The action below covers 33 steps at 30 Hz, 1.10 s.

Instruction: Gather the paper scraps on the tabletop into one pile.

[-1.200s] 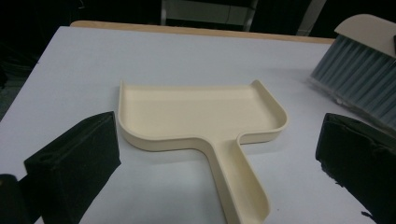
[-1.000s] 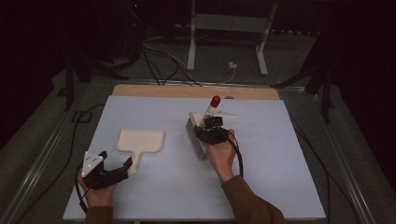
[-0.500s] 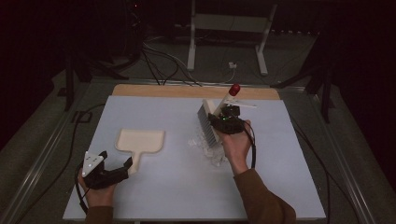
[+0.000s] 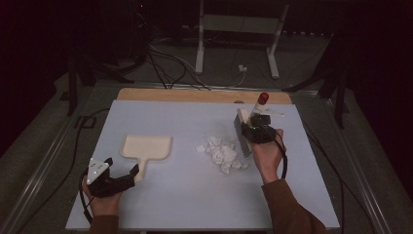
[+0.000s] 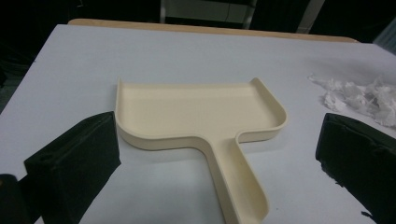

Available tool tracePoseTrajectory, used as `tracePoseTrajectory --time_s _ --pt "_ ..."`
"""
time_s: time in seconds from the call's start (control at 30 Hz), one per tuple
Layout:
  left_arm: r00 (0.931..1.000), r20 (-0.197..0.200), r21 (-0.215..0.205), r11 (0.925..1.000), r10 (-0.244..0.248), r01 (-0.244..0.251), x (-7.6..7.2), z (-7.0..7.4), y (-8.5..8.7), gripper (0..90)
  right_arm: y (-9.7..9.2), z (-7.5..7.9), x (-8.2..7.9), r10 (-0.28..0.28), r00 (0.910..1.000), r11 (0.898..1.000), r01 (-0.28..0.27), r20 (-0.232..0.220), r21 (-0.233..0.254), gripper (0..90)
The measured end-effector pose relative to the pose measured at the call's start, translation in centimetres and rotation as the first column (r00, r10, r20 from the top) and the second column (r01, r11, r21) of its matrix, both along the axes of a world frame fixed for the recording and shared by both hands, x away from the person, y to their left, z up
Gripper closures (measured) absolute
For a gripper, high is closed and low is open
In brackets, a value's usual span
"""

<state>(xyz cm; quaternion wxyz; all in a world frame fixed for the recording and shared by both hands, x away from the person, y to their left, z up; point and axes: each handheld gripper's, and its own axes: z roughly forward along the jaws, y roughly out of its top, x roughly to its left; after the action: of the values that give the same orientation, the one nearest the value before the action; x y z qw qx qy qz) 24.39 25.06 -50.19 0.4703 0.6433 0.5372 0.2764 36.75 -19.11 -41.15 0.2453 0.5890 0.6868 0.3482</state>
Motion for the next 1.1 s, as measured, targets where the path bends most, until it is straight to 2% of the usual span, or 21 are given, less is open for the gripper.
tracePoseTrajectory --time_s 0.13,0.3,0.6,0.67,0.7,1.1 --pt "1.0 0.0 0.0 1.0 -0.001 0.001 0.0 0.0 0.0 0.5 -0.4 -1.1 -0.2 -0.009 0.9996 0.999 0.008 -0.026 -0.051 67.2" --pt "1.0 0.0 0.0 1.0 0.0 0.0 0.0 0.0 0.0 0.5 -0.7 -2.0 -0.1 -0.011 0.9982 0.997 0.006 -0.058 -0.081 67.2" --pt "1.0 -0.002 0.002 1.0 -0.003 0.003 0.1 0.0 -0.1 0.6 -0.9 -3.3 -0.4 -0.031 0.9959 0.988 0.017 -0.085 -0.154 67.2" --pt "1.0 -0.002 0.002 1.0 -0.004 0.004 0.0 0.0 -0.1 0.5 -0.7 -3.8 -0.4 -0.03 0.995 0.989 0.016 -0.095 -0.144 67.3" --pt "1.0 -0.002 0.004 1.0 -0.005 0.005 0.1 0.0 -0.1 0.5 -0.5 -4.0 -0.5 -0.028 0.9958 0.99 0.015 -0.087 -0.14 67.3" --pt "1.0 -0.003 0.0 1.0 -0.002 0.002 0.1 -0.1 -0.1 0.5 3.1 -4.2 -0.3 0.027 0.9965 0.993 -0.036 -0.079 -0.113 67.2"
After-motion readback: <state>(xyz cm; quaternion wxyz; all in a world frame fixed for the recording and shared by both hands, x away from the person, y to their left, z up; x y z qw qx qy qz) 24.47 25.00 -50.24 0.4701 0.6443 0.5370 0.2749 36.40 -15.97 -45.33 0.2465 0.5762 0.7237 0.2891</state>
